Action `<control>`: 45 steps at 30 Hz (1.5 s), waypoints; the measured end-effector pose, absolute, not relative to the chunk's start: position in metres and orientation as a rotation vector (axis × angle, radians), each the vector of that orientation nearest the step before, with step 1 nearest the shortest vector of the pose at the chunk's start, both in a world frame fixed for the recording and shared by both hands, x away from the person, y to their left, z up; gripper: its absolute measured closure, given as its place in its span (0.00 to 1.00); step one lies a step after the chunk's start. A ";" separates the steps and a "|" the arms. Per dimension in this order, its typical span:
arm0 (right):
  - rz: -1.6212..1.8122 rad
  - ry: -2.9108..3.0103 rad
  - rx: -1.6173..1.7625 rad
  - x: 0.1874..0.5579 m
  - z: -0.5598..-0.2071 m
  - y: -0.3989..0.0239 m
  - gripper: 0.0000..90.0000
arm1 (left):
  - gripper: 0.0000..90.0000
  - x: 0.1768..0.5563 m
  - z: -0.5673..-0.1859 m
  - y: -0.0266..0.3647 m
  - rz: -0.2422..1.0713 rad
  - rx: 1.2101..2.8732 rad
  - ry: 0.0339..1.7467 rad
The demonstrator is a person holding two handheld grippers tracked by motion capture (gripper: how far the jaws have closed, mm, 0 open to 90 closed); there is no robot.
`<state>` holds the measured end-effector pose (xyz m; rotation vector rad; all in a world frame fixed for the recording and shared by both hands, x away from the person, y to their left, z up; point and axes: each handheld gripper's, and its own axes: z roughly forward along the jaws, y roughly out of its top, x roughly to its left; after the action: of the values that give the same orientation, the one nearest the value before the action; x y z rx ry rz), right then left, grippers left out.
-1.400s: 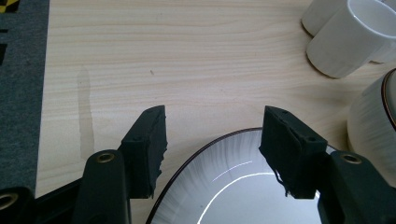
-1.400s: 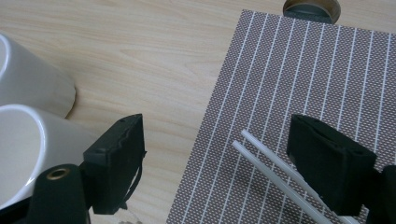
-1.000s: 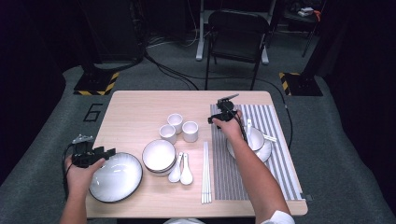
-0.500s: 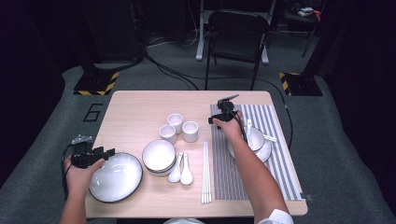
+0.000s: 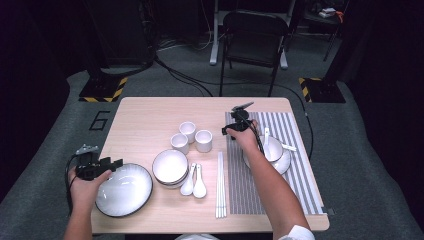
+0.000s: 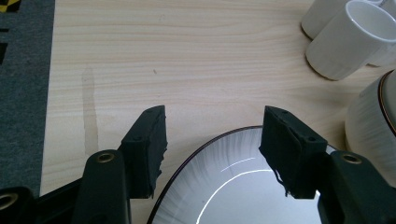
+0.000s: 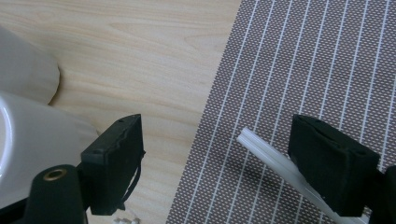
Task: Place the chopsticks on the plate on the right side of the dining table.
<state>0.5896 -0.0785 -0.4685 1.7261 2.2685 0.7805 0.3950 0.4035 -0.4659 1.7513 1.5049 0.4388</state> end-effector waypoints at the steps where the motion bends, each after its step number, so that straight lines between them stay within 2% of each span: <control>1: 0.788 2.257 1.729 0.589 -0.469 -0.077 0.20 | 0.45 0.395 -0.466 0.404 0.439 1.751 1.504; 45: 0.745 2.299 1.718 0.561 -0.467 -0.068 0.22 | 0.45 0.394 -0.465 0.403 0.445 1.744 1.506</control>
<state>0.5613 -0.0683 -0.4673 1.7180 2.2994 0.7452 0.3945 0.4032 -0.4650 1.7443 1.5064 0.4448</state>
